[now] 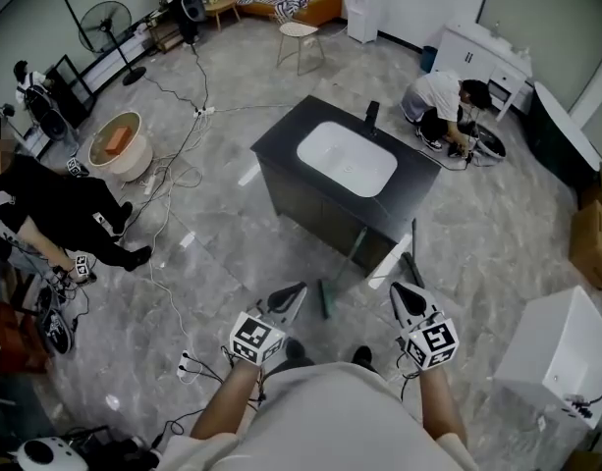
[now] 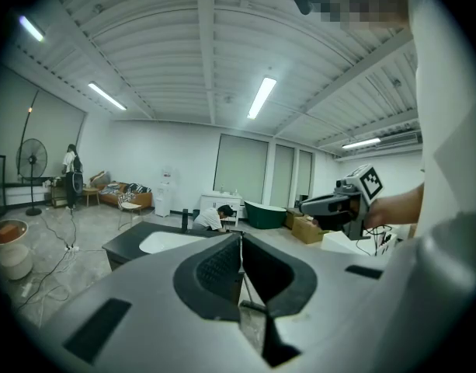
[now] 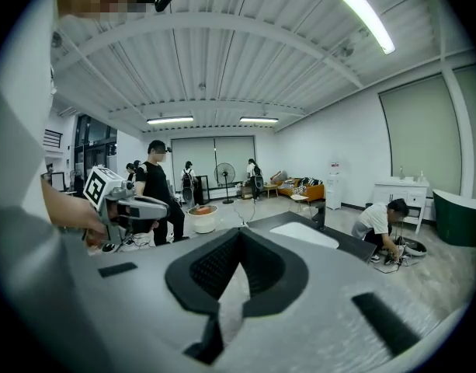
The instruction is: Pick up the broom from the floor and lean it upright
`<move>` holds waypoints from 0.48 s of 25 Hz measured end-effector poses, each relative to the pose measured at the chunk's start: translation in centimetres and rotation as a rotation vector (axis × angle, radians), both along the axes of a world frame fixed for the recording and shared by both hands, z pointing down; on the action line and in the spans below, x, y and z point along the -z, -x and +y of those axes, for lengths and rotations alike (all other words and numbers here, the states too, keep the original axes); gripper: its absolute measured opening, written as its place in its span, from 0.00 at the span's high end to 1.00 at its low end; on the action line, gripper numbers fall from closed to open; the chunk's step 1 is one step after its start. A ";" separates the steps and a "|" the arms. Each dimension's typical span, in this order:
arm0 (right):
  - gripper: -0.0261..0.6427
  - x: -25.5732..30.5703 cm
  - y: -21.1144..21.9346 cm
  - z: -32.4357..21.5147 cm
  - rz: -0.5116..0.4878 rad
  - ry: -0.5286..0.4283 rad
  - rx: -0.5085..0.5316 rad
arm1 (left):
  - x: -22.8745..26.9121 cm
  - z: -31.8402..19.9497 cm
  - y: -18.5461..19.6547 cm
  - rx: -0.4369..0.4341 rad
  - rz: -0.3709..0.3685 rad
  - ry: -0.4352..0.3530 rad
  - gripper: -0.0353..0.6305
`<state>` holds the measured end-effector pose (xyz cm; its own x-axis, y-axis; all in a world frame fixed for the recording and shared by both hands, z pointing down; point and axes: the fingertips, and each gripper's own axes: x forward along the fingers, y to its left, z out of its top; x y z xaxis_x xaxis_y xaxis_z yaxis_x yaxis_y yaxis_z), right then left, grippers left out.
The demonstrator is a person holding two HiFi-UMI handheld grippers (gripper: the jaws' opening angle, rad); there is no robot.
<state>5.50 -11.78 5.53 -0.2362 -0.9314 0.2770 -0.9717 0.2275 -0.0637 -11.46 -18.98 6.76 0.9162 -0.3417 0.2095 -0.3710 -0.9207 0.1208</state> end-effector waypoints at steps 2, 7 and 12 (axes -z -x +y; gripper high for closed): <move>0.96 0.2 0.0 -0.1 -0.002 -0.001 -0.003 | 0.0 -0.1 -0.1 -0.002 -0.004 0.005 0.93; 0.96 0.5 0.2 -0.9 0.015 -0.005 0.017 | 0.2 -0.7 -0.4 -0.004 0.004 0.007 0.93; 0.96 0.4 0.1 -1.8 0.017 0.003 0.022 | -0.2 -1.5 -0.9 -0.005 0.004 0.012 0.93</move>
<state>5.44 -13.56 5.17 -0.2514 -0.9254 0.2837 -0.9675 0.2483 -0.0477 -10.60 -20.49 7.00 0.9189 -0.3342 0.2099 -0.3655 -0.9212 0.1335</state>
